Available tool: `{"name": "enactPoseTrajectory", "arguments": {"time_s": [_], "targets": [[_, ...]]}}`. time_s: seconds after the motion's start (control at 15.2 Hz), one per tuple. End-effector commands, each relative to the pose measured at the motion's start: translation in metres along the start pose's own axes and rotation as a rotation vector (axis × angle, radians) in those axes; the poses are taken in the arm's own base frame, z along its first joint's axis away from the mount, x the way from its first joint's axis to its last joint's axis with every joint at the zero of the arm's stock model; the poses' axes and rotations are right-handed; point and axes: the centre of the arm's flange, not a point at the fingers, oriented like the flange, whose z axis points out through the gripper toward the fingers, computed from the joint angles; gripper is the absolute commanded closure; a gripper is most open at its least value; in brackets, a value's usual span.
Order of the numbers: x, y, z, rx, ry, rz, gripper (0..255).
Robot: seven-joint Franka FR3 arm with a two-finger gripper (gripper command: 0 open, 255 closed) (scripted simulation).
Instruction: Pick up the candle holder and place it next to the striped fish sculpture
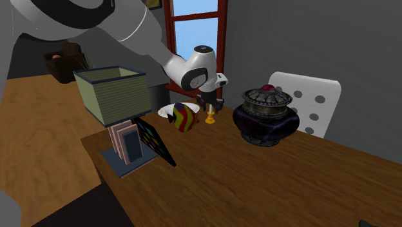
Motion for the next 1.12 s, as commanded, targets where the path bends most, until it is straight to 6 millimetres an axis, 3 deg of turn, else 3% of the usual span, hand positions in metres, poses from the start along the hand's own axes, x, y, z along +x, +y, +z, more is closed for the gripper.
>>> {"name": "enactPoseTrajectory", "arguments": {"time_s": [0.0, 0.26, 0.53, 1.06], "targets": [[0.000, 0.000, 0.000, 0.000, 0.000, 0.000, 0], [0.000, 0.000, 0.000, 0.000, 0.000, 0.000, 0], [0.000, 0.000, -0.050, 0.000, 0.000, 0.000, 0], [0.000, 0.000, -0.050, 0.000, 0.000, 0.000, 0]]}}
